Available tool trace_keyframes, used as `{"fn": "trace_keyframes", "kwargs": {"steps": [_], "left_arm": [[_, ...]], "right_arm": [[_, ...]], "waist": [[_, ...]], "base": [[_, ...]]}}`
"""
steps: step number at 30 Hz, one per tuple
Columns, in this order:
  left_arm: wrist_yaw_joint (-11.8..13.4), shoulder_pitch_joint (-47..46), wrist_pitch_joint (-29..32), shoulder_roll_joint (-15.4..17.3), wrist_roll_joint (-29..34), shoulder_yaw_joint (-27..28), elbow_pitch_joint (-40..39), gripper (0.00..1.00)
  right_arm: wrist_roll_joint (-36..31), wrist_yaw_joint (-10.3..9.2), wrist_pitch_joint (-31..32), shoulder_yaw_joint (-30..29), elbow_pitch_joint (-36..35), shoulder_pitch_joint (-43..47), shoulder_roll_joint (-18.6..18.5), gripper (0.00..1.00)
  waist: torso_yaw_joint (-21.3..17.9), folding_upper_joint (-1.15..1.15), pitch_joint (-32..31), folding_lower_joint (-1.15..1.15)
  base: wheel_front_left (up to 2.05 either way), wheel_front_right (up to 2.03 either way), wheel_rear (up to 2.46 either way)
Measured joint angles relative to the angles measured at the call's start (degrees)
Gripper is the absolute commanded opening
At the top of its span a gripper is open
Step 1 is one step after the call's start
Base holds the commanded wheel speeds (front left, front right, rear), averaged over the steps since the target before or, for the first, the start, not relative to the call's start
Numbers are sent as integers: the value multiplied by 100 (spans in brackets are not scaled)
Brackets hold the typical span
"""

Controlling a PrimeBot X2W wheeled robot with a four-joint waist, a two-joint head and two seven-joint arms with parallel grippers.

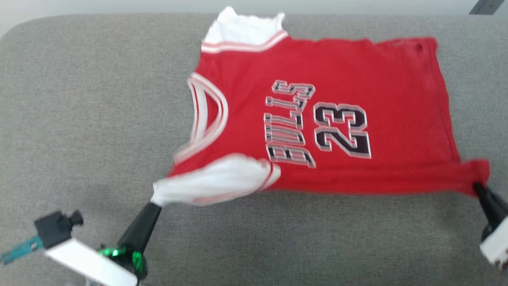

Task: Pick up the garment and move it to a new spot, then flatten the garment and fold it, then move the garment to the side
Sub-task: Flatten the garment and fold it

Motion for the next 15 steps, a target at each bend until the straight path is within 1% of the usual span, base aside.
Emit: {"fn": "trace_keyframes", "kwargs": {"steps": [5,7,10,13,15], "left_arm": [[0,779,0,157,141,175,-419,0],[0,926,0,302,315,129,-556,0],[0,703,77,335,388,-11,-563,0],[0,164,278,282,365,-103,-448,0],[0,-254,519,243,307,-186,-330,0]], "right_arm": [[-38,0,349,-304,-781,848,288,0],[-40,0,477,-439,-1088,1028,439,0],[-58,0,545,-477,-1149,976,531,0],[-81,0,565,-459,-1031,689,582,0],[-122,0,563,-467,-882,457,589,0]], "waist": [[24,0,-117,0],[-7,0,-120,0],[-31,0,-111,0],[-66,0,-70,0],[-88,0,-5,0]], "base": [[0,0,0],[0,0,0],[0,0,0],[0,0,0],[0,0,0]]}}
